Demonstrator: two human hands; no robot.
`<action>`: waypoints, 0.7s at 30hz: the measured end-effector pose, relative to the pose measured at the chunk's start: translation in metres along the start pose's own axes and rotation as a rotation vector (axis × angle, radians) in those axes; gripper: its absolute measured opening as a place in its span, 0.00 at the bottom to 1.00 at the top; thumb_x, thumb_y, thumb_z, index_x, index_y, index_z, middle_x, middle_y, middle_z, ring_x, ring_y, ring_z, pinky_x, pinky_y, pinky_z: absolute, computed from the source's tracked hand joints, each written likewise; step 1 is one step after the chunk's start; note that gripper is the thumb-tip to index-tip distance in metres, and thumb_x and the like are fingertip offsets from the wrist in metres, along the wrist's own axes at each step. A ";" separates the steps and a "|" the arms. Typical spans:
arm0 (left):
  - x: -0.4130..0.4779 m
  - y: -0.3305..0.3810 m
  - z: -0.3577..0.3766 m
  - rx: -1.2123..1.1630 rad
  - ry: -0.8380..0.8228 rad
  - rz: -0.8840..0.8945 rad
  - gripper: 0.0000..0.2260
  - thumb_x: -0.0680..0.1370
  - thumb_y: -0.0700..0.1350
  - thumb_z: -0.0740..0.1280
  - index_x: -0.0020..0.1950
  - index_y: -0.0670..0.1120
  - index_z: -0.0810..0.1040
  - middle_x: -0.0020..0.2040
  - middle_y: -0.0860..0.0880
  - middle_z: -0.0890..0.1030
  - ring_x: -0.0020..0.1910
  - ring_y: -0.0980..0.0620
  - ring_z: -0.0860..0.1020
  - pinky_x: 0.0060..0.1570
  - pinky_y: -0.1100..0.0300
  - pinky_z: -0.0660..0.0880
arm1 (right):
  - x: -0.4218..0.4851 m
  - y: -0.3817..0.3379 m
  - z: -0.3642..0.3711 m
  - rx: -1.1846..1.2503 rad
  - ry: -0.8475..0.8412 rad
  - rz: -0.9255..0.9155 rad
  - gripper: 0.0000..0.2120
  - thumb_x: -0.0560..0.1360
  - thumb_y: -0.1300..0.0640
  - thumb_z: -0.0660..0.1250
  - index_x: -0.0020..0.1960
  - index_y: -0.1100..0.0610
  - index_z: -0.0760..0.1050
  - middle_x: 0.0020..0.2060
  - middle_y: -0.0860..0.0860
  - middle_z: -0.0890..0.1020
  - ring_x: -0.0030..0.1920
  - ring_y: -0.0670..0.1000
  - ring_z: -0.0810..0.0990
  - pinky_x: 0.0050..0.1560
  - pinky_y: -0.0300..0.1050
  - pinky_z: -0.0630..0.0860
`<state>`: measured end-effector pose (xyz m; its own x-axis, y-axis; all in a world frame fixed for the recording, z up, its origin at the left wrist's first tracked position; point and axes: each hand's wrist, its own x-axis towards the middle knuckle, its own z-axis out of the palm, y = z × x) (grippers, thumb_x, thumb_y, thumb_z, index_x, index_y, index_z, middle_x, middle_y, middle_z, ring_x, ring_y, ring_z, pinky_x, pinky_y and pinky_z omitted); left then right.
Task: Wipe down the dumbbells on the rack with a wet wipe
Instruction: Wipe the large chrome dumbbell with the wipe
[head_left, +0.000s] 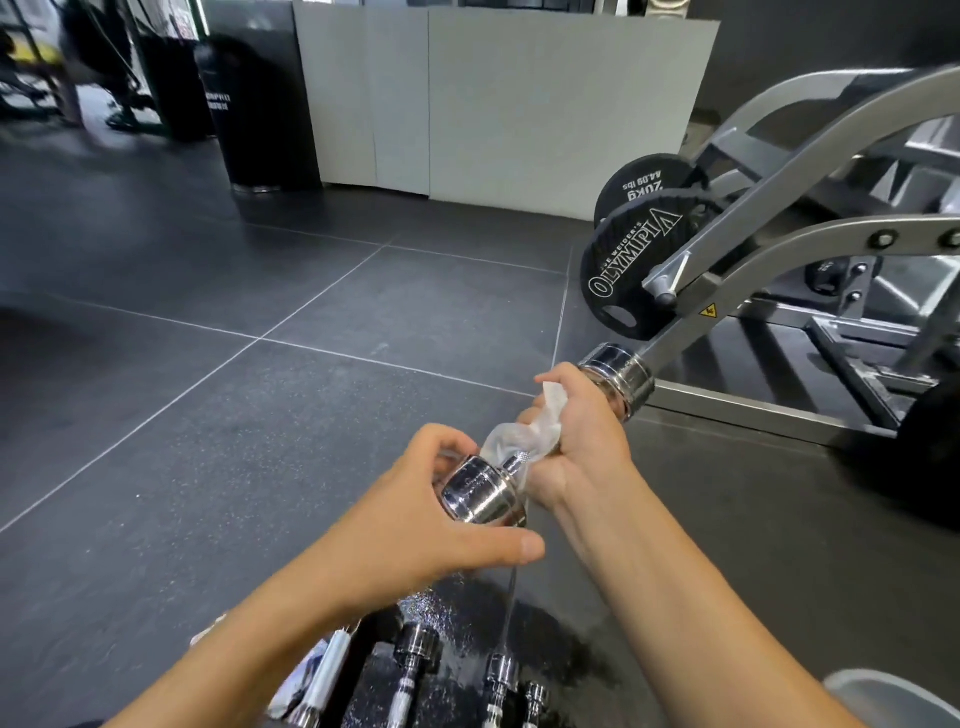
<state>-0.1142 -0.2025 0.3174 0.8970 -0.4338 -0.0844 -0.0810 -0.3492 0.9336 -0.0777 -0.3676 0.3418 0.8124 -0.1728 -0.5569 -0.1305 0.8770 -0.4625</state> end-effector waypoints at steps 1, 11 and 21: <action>-0.001 -0.001 0.003 0.068 0.055 0.041 0.32 0.59 0.60 0.84 0.57 0.61 0.73 0.51 0.57 0.85 0.46 0.55 0.85 0.49 0.48 0.83 | 0.002 -0.001 0.001 0.023 -0.001 0.002 0.22 0.69 0.63 0.67 0.30 0.49 0.55 0.21 0.47 0.59 0.20 0.47 0.56 0.24 0.36 0.60; 0.015 0.011 0.012 -1.248 -0.398 -0.375 0.29 0.75 0.65 0.66 0.50 0.37 0.79 0.29 0.43 0.74 0.14 0.53 0.69 0.11 0.66 0.62 | -0.003 -0.013 0.013 0.223 -0.577 -0.084 0.23 0.69 0.60 0.68 0.25 0.49 0.57 0.18 0.44 0.56 0.19 0.45 0.53 0.17 0.36 0.56; 0.035 0.017 -0.022 -0.293 0.033 0.311 0.27 0.74 0.47 0.77 0.68 0.50 0.68 0.42 0.48 0.82 0.32 0.55 0.75 0.33 0.63 0.73 | -0.008 -0.015 0.033 0.369 -0.293 -0.175 0.25 0.75 0.61 0.65 0.26 0.49 0.55 0.23 0.45 0.56 0.21 0.46 0.54 0.22 0.37 0.55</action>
<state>-0.0749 -0.2053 0.3376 0.8633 -0.4524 0.2237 -0.2275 0.0467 0.9727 -0.0635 -0.3651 0.3759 0.9364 -0.2448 -0.2515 0.1887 0.9553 -0.2275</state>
